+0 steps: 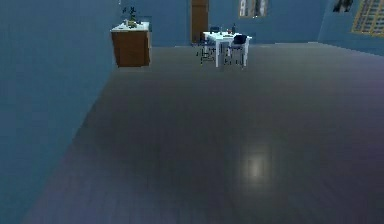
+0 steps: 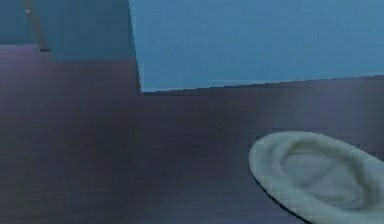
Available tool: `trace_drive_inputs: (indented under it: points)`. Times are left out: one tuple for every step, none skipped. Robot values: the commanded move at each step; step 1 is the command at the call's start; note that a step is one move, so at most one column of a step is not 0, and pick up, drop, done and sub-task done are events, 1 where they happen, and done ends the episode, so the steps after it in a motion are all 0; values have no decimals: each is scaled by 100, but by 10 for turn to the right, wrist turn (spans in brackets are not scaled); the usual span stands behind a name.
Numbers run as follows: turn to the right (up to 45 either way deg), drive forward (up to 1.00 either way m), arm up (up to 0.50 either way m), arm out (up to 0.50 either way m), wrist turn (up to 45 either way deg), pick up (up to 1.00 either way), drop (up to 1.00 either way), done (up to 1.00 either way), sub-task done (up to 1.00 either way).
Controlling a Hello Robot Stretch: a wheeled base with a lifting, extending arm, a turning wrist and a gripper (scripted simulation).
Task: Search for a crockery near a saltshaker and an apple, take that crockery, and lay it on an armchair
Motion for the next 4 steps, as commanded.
trace_drive_inputs:
  points:
    - [0,100,0,0,0,0,0,0,0]
    - [30,0,0,0,0,0,0,0,0]
    - [0,100,0,0,0,0,0,0,0]
    - [0,100,0,0,0,0,0,0,0]
